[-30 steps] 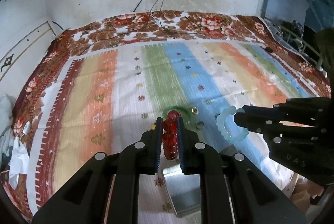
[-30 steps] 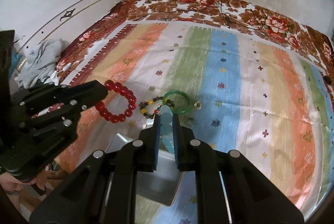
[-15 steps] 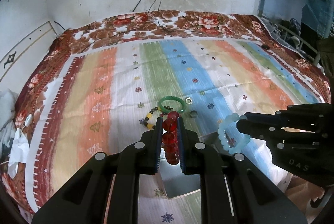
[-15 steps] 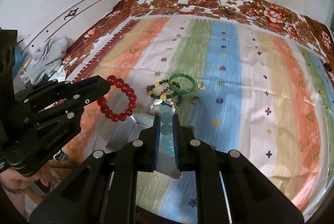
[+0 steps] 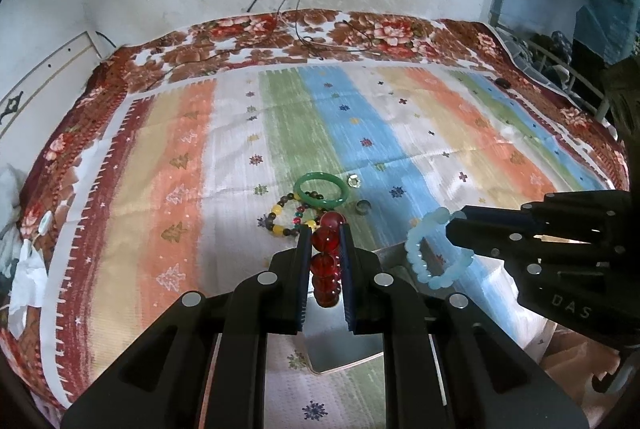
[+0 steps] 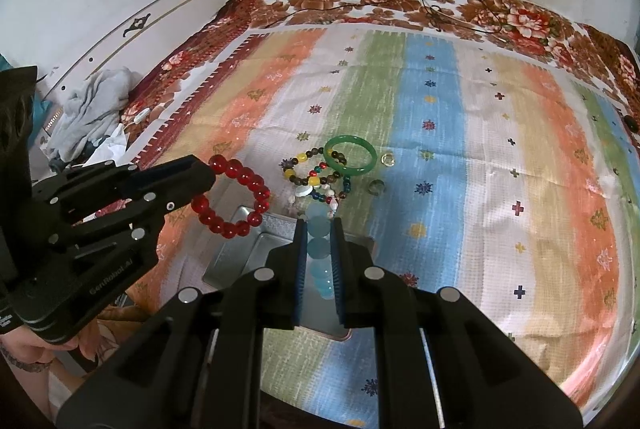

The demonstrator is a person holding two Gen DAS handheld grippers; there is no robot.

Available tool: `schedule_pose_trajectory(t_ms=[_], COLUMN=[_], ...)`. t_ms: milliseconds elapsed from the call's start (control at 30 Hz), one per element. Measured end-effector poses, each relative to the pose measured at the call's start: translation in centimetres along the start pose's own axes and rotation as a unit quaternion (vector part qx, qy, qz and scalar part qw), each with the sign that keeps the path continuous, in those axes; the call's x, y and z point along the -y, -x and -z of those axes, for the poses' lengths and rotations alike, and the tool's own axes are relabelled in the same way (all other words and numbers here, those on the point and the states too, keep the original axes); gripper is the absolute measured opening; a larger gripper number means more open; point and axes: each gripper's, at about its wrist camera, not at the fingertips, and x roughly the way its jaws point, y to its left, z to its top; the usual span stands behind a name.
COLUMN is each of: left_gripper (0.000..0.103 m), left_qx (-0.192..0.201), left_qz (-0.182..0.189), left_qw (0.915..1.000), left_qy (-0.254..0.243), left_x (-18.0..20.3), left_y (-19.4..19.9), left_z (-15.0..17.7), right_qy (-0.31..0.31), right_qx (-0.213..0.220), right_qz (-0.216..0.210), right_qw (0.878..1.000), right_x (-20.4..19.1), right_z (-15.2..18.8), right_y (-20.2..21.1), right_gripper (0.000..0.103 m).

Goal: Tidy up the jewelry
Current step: 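Lift both held bracelets and carry them over the silver tin, then open the left tool over the tin while the right tool opens, dropping both bracelets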

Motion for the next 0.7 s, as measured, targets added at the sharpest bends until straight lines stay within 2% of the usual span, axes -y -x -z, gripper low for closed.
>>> schedule_pose_trajectory(t_ms=[200, 233, 267, 300, 333, 367, 700], left_gripper=[0.014, 0.019, 0.030, 0.033, 0.033, 0.033, 0.039], left_qx=[-0.006, -0.002, -0.001, 0.000, -0.001, -0.003, -0.011], left_qz=[-0.001, -0.003, -0.005, -0.006, -0.007, -0.009, -0.018], left_qw=[0.9999, 1.0000, 1.0000, 0.9999, 0.9999, 0.9999, 0.9998], left_qy=[-0.008, -0.009, -0.009, -0.008, -0.008, -0.008, -0.002], left_x=[0.3, 0.4, 0.4, 0.4, 0.4, 0.4, -0.3], left_y=[-0.3, -0.3, -0.4, -0.3, -0.4, -0.5, -1.1], left_z=[0.2, 0.1, 0.2, 0.1, 0.1, 0.1, -0.1], right_qy=[-0.005, -0.007, -0.008, -0.010, -0.012, -0.014, -0.026], right_qx=[-0.011, -0.011, -0.011, -0.011, -0.011, -0.011, -0.021], right_qz=[-0.001, 0.000, 0.001, 0.001, 0.002, 0.002, 0.010], right_qw=[1.000, 1.000, 1.000, 1.000, 1.000, 1.000, 0.999], right_x=[0.2, 0.2, 0.3, 0.4, 0.5, 0.6, 1.7], right_z=[0.1, 0.1, 0.0, 0.0, 0.0, 0.0, -0.2], right_y=[-0.6, -0.7, -0.7, -0.7, -0.7, -0.7, -1.7], right_gripper=[0.014, 0.015, 0.017, 0.023, 0.028, 0.029, 0.031])
